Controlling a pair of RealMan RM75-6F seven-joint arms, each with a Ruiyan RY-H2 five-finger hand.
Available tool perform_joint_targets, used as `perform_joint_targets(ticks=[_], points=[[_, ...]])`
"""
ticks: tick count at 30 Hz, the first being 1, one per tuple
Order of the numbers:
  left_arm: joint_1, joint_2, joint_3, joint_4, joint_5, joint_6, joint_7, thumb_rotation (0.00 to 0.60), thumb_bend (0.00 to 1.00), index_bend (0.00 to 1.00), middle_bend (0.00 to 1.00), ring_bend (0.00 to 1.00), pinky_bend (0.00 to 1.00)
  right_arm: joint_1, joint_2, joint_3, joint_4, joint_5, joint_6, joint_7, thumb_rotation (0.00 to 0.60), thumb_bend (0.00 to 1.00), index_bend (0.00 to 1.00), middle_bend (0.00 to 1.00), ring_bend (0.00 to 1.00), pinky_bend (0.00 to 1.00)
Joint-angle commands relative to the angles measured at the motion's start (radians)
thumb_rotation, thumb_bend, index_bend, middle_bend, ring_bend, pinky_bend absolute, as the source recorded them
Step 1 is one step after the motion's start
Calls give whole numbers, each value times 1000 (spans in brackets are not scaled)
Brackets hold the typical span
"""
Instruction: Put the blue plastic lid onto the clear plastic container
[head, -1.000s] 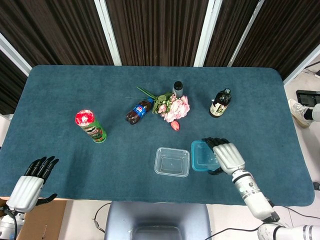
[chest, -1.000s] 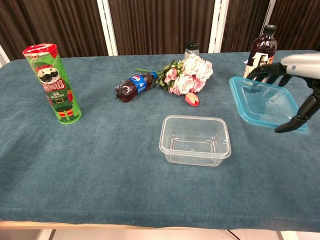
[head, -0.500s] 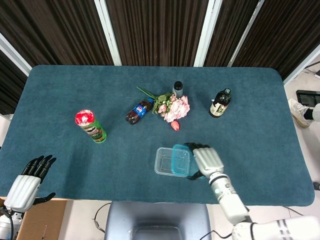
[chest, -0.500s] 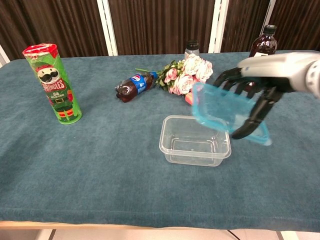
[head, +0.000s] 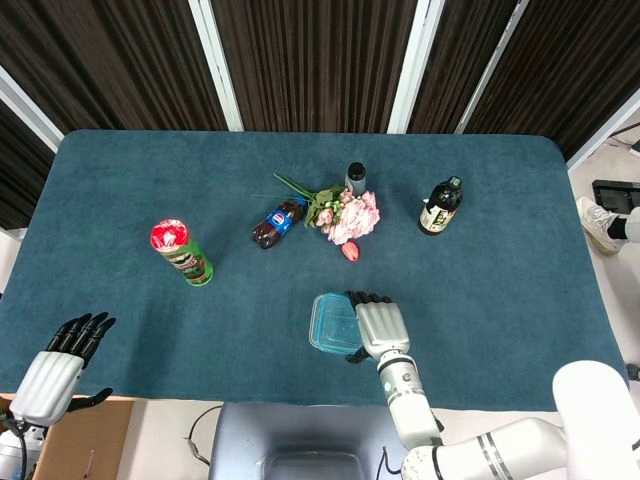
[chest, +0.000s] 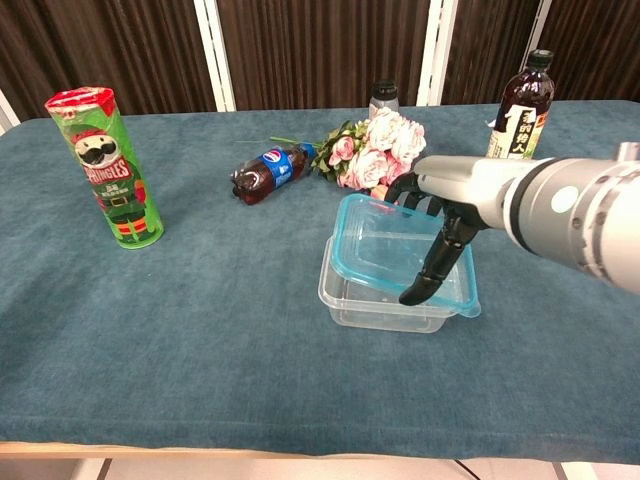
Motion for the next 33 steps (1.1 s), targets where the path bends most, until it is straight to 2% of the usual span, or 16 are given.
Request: perform_joint_targets(ticks=[1, 15, 33], points=[[1, 0, 0, 0, 0, 1, 0, 600, 454, 0, 52, 29, 110, 5, -16, 1, 22, 1, -1, -10, 600, 309, 899, 555, 478, 467], [1, -4, -3, -2, -13, -7, 16, 600, 453, 0, 52, 30, 110, 11, -17, 4, 87, 15, -64, -45, 600, 309, 895, 555, 461, 437], [1, -1, -1, -2, -8, -4, 10, 600, 454, 0, 52, 30, 110, 7, -51, 11, 125, -3, -78, -34, 600, 308, 894, 554, 460, 436]])
